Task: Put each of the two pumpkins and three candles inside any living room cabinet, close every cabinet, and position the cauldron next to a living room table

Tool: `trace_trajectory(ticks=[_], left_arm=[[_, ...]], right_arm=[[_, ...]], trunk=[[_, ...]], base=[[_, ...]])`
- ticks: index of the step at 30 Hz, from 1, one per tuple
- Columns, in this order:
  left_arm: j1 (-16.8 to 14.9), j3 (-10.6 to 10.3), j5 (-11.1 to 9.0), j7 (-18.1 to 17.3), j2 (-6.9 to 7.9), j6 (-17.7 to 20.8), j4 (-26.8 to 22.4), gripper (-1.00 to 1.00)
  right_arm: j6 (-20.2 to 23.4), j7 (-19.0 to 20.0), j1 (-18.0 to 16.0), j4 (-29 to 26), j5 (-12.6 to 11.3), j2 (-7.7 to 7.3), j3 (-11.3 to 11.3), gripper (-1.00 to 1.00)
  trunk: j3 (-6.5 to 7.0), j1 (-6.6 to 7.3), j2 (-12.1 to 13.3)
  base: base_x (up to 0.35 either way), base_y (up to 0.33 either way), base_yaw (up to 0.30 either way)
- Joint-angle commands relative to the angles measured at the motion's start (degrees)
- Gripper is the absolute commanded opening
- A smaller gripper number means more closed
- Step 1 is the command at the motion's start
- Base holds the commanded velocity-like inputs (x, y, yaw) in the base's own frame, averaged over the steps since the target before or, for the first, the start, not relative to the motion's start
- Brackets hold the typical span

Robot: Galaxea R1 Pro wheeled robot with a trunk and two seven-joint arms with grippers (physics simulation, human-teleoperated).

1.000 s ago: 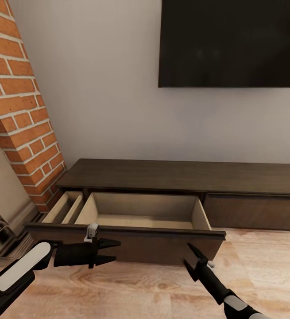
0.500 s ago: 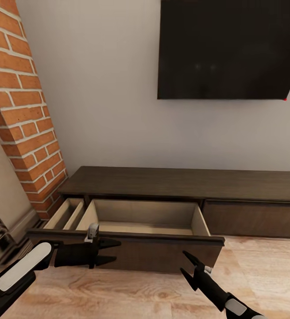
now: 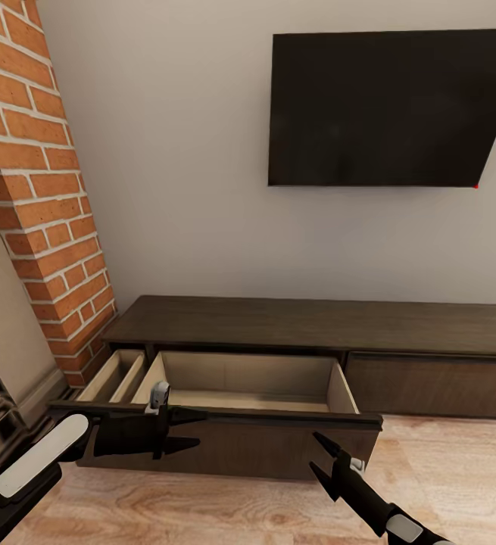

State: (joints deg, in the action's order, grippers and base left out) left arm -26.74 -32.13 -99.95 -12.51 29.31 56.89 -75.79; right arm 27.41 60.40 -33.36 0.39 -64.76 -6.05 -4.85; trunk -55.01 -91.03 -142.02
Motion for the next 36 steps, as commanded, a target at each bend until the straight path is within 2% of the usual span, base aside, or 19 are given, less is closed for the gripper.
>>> trace_trajectory(ticks=[1, 36], left_arm=[[-0.1, -0.1, 0.5, -0.6, 0.05, 0.0, 0.0, 1.00], [-0.1, -0.4, 0.5, -0.5, -0.04, 0.0, 0.5, 1.00]], right_arm=[[0.5, 0.1, 0.0, 0.1, -0.6, -0.01, -0.5, 1.00], [0.3, 0.2, 0.0, 0.2, -0.6, -0.01, -0.5, 1.00]], trunk=[[0.13, 0.24, 0.4], [6.41, 7.92, 14.4]], base=[[0.000, 0.000, 0.000], [0.000, 0.000, 0.000]])
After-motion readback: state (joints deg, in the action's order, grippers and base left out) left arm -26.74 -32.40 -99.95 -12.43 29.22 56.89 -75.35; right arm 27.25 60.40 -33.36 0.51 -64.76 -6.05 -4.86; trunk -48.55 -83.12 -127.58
